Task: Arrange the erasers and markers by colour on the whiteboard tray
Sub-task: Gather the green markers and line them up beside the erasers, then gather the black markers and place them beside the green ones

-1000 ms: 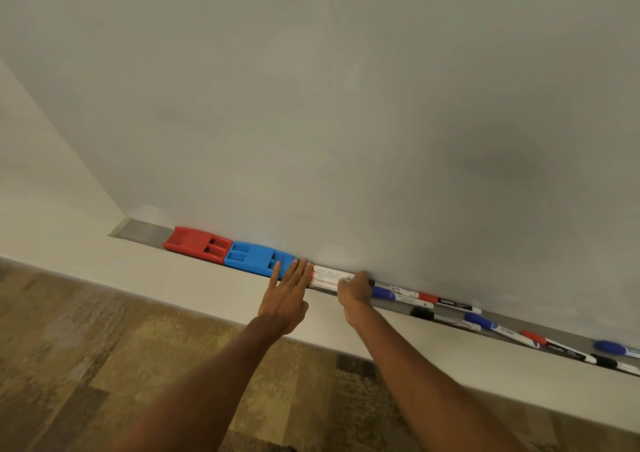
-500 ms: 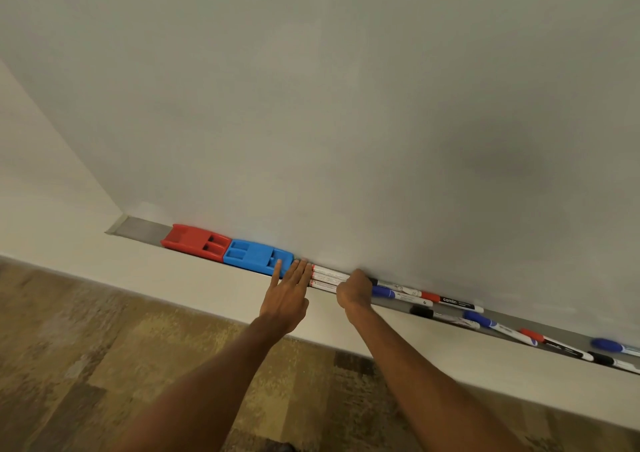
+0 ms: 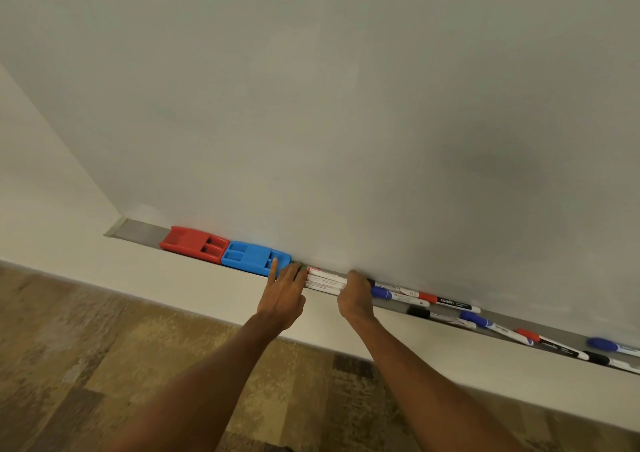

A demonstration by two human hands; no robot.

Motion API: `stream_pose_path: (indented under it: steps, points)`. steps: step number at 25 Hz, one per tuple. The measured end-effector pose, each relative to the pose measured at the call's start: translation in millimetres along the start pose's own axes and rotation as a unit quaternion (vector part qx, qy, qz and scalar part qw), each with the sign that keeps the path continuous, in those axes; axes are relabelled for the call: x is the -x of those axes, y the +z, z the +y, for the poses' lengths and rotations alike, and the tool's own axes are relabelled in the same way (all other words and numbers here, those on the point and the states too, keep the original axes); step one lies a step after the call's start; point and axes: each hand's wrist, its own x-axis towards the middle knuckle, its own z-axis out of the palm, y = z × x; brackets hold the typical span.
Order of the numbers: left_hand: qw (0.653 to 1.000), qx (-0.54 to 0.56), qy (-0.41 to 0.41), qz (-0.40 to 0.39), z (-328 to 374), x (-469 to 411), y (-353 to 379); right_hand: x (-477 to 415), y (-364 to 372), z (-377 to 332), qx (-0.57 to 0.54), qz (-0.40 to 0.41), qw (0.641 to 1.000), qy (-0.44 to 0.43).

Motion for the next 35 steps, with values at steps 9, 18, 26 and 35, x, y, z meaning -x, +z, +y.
stream_pose_path:
  steps: [9, 18, 26, 35]
  points:
    - [0.999, 0.034, 0.014, 0.024, 40.5, 1.9, -1.5, 4.8, -22.6, 41.2, 0.053, 0.069, 0.992, -0.095]
    - [0.996, 0.056, 0.063, 0.003, 124.9, 3.5, 12.8, 0.1, -74.6, 144.0, 0.118, 0.082, 0.984, -0.102]
    - [0.995, 0.071, 0.046, -0.045, 178.8, -2.8, 20.3, -8.3, -96.2, 183.3, 0.158, 0.041, 0.981, -0.102]
    - [0.942, 0.324, -0.088, -0.025, 213.0, -11.0, 24.6, -21.2, -111.3, 195.0, 0.141, 0.004, 0.983, -0.117]
